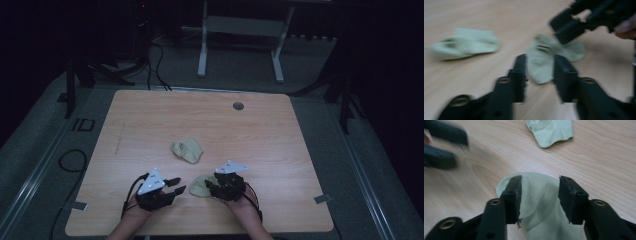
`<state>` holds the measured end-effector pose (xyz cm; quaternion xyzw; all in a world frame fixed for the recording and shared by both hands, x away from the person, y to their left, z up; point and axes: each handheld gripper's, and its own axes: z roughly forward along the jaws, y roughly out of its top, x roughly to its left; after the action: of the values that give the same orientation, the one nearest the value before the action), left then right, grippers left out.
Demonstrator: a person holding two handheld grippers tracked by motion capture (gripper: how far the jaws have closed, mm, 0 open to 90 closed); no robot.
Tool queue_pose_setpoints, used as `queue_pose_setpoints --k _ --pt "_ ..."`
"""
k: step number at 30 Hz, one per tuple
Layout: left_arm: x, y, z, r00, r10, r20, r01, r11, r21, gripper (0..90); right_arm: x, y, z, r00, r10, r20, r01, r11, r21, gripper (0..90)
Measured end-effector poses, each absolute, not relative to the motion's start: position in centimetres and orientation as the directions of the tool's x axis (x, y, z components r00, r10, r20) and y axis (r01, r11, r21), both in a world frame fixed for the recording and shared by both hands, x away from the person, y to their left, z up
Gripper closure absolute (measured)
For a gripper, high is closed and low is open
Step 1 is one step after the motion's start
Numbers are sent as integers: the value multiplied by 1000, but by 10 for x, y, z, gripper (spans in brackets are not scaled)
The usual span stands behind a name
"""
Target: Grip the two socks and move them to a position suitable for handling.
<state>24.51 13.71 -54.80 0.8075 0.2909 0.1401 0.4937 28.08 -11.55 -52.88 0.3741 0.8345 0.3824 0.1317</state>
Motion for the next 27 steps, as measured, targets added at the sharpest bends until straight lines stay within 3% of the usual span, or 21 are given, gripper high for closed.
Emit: queue_pose_setpoints --k 3,8,11,17,21,27 --pt "248 123 -551 811 584 -42 331 -398 856 799 282 -115 -532 -697 713 69 526 444 725 590" --pt "263 100 -560 842 537 -54 362 -487 795 882 289 -112 -542 -696 714 74 550 464 695 583" --pt "272 91 -568 837 546 -14 374 -555 743 891 290 -110 -546 -696 715 63 552 477 684 583" --pt "283 90 -569 826 564 3 389 -573 722 892 288 -111 -557 -704 708 52 560 508 654 645" --pt "284 91 -569 823 567 9 389 -576 719 894 285 -110 -556 -715 698 30 547 532 646 785" --pt "285 93 -570 826 564 1 388 -570 724 894 279 -115 -543 -730 681 63 539 517 665 834"
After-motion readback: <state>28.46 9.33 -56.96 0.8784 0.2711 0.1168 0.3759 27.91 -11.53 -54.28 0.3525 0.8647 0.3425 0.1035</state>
